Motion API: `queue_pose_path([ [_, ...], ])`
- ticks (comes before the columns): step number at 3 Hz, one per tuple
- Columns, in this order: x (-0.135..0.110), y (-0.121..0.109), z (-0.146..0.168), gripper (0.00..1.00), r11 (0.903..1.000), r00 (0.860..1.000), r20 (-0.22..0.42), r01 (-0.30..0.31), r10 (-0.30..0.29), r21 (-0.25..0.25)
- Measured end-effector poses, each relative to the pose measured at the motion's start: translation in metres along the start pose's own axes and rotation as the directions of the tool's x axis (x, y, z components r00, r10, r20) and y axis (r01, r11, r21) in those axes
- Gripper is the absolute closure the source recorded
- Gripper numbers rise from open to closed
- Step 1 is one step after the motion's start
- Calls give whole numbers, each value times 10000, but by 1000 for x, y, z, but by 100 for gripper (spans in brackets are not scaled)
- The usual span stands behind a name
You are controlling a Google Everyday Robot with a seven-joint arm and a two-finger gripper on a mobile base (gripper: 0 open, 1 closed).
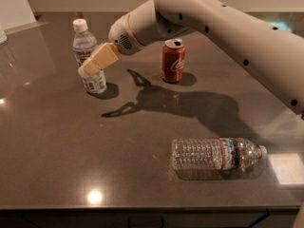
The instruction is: Knock blue plastic bottle over
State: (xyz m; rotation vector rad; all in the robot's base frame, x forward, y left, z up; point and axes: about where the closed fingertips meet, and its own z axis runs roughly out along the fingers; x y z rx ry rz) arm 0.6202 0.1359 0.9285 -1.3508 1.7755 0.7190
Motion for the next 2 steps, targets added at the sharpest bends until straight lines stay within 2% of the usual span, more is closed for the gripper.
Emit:
queue_pose_path([
  [1, -8, 10, 12, 0, 9996, 9989, 474, -24, 37, -278],
  [2, -13, 21, 21, 18, 9986, 9972, 747, 48, -8, -525],
])
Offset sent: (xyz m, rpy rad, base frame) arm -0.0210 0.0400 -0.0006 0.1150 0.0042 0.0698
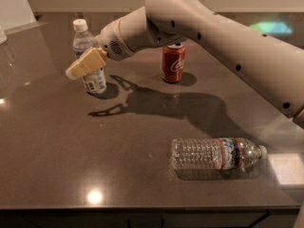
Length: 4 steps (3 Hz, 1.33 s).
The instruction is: Knock blue plastic bottle over
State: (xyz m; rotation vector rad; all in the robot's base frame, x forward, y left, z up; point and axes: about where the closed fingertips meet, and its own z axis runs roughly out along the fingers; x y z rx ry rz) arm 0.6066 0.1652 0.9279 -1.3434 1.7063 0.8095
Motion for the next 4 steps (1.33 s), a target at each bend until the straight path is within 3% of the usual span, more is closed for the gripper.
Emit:
queue_pose_path([
  [2, -9, 8, -9, 65, 10000, 9998, 206, -12, 12, -36],
  [3, -16, 12, -40, 88, 9991, 9993, -83, 364, -362, 239],
  [4, -25, 15, -77, 100, 9946, 9908, -1013, 948, -902, 413],
])
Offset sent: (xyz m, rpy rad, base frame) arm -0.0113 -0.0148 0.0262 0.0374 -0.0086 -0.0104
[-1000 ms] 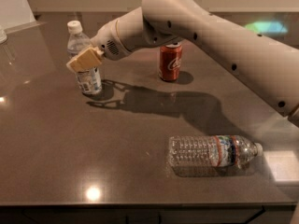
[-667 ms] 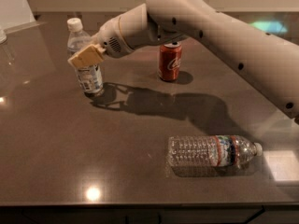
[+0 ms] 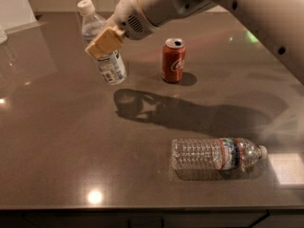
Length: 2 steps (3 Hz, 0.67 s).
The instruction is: Knock blue plastic bottle over
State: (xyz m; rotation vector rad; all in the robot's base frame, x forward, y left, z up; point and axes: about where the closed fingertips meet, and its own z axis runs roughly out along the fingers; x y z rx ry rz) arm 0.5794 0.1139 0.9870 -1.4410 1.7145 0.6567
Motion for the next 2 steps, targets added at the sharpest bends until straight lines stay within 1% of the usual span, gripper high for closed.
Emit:
queue_pose_path([
  [1, 14, 4, -33, 100, 9976, 9852, -1567, 676, -689, -138],
  [2, 44, 14, -50, 100, 9907, 9408, -3140, 1061, -1278, -853],
])
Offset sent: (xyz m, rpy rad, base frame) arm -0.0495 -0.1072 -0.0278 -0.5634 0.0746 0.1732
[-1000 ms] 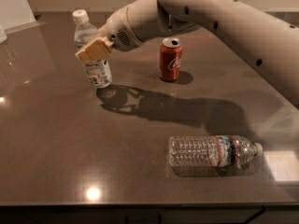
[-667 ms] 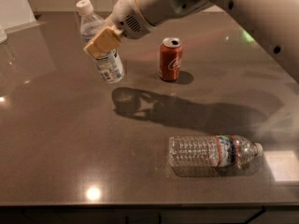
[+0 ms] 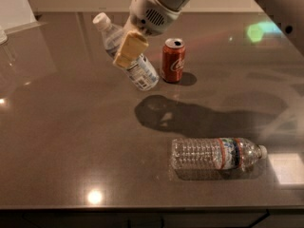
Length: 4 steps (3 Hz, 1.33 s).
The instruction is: Knock blue plastic bottle over
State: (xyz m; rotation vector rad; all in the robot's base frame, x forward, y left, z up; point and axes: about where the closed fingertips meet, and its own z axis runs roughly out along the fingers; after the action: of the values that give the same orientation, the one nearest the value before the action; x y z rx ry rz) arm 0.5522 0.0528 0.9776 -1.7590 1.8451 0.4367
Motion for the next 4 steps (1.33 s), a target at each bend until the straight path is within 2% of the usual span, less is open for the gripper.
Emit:
queue_pose_path([
  [1, 22, 17, 4, 100, 9959, 9884, -1327, 664, -741, -618],
  [2, 34, 30, 11, 84, 9868, 9634, -2252, 1244, -1452, -1041],
  [3, 40, 43, 27, 53, 9688, 9088, -3390, 2110, -2433, -1299],
  [4, 44, 52, 37, 30, 9525, 8652, -3992, 2638, -3033, -1519],
])
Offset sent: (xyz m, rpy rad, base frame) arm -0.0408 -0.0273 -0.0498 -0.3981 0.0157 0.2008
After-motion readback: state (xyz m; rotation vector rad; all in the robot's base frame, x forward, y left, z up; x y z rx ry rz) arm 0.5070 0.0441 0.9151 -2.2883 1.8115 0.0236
